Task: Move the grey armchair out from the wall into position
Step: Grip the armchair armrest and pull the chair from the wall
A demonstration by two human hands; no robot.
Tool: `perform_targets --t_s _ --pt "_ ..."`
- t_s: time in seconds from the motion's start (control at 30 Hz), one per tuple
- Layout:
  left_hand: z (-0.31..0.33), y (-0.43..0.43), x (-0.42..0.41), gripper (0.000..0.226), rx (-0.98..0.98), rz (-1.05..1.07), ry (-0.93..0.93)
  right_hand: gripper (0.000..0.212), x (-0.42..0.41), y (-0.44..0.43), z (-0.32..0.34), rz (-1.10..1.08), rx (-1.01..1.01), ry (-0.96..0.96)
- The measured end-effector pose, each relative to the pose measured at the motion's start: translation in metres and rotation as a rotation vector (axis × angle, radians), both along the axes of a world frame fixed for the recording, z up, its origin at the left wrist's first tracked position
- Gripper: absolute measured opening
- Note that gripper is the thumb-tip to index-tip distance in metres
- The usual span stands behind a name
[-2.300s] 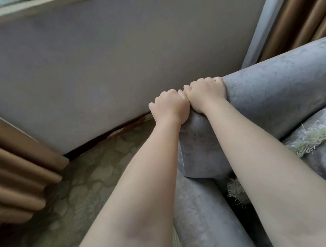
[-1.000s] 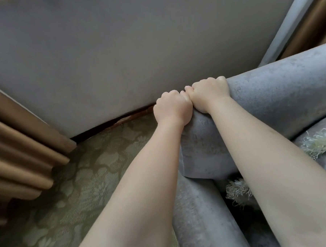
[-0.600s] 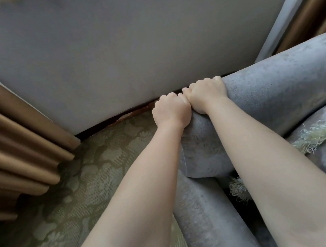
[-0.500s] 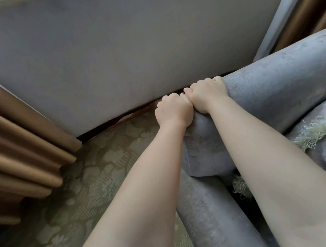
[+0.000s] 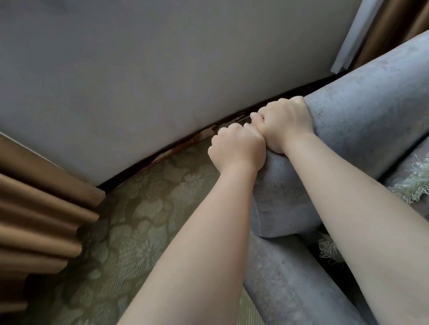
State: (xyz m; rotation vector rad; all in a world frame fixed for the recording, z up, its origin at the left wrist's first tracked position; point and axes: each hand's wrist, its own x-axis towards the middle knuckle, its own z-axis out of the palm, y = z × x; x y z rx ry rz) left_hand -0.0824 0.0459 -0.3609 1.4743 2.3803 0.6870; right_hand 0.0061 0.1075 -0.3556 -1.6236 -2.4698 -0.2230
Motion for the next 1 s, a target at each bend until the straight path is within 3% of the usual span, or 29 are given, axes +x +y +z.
perform_targets --t_s 0.2,0.37,1.0 --pt "0.004 -0.003 0.001 0.044 -0.019 0.029 -0.003 0.051 -0.001 -0.004 0.001 0.013 0.023 -0.004" --pt "0.015 -0.011 0.006 0.037 -0.093 0.061 -0.026 0.049 0.001 -0.01 0.008 0.018 -0.071 -0.061" --pt "0.019 -0.061 0.006 0.046 -0.096 0.082 -0.026 0.049 -0.001 -0.059 0.016 0.018 -0.13 -0.009"
